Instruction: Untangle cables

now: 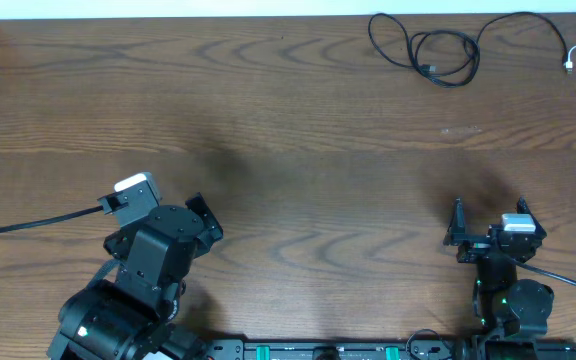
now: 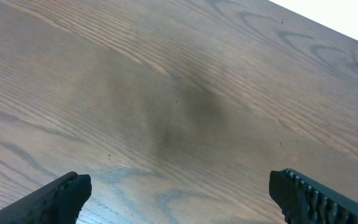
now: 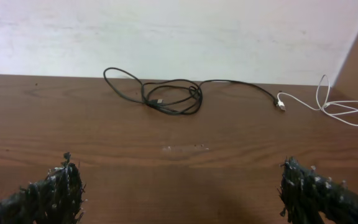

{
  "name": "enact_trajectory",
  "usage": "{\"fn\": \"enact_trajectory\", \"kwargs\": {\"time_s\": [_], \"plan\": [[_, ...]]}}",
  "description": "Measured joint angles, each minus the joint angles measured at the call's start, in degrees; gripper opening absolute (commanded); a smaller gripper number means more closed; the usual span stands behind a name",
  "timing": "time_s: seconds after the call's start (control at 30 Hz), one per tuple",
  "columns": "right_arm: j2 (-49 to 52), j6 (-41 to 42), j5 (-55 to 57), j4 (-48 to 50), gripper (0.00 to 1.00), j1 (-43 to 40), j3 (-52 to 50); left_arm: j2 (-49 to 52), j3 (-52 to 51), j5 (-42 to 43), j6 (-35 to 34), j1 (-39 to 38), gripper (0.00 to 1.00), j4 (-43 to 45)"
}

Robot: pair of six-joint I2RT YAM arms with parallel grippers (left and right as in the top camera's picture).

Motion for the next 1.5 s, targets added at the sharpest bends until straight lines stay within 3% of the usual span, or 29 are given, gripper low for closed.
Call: {"fn": "enact_trajectory", "kwargs": {"time_s": [0.43,0.67,0.83,1.03,1.5], "plan": [[0.00,0.00,0.00,0.00,0.99,0.00,0.00,-3.02,-0.11,0.00,0.92,5.92,0.98,-0.85],[0.00,-0.02,0.15,-0.02,0.99,0.00,0.00,-14.29,-7.93,0.98,1.31,13.90,0.98,1.99],[0.00,-0.02,0.20,0.00,0.99,0.00,0.00,-24.61,-15.65,3.13,2.29,20.00,0.98,6.75],[0.00,-0.02,0.17,-0.02,0.99,0.00,0.00,-33.20,-21.49,7.74,11.06,24.98,0.98,16.37],[0.00,-0.02,0.17,0.00,0.99,0.00,0.00,-42.07,-37.40,14.82,22.71,26.45,0.98,39.69]]}}
